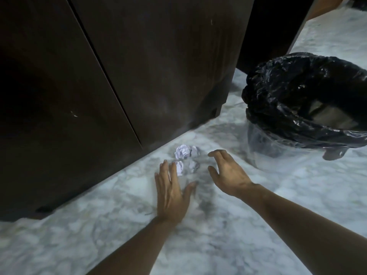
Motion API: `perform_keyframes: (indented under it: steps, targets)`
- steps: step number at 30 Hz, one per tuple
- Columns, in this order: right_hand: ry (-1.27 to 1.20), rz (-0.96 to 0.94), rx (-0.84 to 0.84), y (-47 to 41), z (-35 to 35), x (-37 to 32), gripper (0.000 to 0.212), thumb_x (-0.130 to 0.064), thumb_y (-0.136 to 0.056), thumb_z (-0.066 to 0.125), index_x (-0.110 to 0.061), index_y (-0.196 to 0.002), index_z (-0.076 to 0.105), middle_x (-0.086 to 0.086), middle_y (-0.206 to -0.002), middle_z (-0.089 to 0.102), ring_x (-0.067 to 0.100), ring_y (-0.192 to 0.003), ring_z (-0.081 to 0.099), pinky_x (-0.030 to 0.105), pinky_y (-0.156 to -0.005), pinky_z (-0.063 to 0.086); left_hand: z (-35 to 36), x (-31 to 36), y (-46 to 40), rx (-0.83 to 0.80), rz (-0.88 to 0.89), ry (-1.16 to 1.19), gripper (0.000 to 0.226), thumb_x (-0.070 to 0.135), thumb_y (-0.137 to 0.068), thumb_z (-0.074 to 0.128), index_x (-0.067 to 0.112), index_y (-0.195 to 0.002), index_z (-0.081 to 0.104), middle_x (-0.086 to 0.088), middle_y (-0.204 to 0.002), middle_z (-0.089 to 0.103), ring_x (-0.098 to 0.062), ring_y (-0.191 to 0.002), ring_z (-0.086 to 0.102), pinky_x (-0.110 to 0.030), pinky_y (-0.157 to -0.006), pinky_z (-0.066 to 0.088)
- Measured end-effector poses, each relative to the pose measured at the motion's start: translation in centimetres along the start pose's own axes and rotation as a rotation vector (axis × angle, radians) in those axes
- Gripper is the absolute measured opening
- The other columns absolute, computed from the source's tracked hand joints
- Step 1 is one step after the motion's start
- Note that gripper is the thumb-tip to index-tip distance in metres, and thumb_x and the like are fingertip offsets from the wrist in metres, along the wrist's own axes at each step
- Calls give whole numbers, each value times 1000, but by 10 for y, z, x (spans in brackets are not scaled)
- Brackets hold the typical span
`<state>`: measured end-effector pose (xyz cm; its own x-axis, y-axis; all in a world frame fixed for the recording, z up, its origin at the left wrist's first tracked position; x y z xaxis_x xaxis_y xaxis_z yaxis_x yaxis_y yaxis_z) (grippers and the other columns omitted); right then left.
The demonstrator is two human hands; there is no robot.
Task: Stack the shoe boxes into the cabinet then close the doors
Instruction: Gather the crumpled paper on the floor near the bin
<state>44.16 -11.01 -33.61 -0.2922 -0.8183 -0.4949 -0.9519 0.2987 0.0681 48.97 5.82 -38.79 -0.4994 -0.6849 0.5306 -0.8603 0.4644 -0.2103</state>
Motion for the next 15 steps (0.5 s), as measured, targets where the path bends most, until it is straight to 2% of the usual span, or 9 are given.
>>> perform_keyframes:
  steps: [3, 6, 9, 12, 15]
  targets:
    - [28, -2, -17, -16, 8, 2, 44, -23, -96, 49, -12, -139, 43, 8, -139, 45, 29, -124, 45, 42, -102, 41, 6, -1, -16, -12, 49, -22, 63, 53, -96, 30, 14, -146, 28, -19, -155, 28, -34, -144, 23, -48, -117, 14]
    - [44, -42, -17, -31, 15, -2, 47, -23, -95, 50, -14, -140, 42, 8, -141, 43, 31, -126, 43, 43, -103, 40, 9, -5, -24, -18, 84, -22, 52, 39, -97, 33, 13, -141, 43, -18, -150, 38, -33, -140, 28, -47, -112, 17]
    - [61, -85, -40, -45, 24, -14, 52, -27, -98, 47, -20, -147, 34, 6, -155, 30, 28, -139, 30, 40, -110, 31, 7, -12, -25, 18, 94, 9, 39, 29, -96, 36, 10, -122, 59, -12, -141, 51, -26, -138, 31, -48, -110, 25]
    - [104, -139, -95, -57, 37, -25, 53, -36, -101, 38, -31, -152, 24, -1, -163, 13, 22, -146, 15, 38, -115, 21, 0, -21, -16, 51, 76, 70, 31, 24, -97, 35, 10, -104, 62, -10, -133, 56, -21, -137, 31, -41, -114, 19]
    - [189, -193, -167, -63, 50, -33, 51, -44, -102, 30, -40, -152, 20, -4, -164, 7, 23, -147, 11, 43, -115, 19, -10, -21, -3, 85, 109, 58, 28, 19, -97, 37, 9, -95, 63, -10, -117, 60, -28, -124, 47, -48, -105, 35]
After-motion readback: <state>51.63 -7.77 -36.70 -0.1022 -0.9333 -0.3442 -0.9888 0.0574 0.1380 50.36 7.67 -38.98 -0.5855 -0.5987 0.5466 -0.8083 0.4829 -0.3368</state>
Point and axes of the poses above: each hand's wrist, its own y-axis away from the middle knuckle, its own z-axis out of the palm, x = y × z, the point moved 8 cm from there along -y, towards the middle knuckle
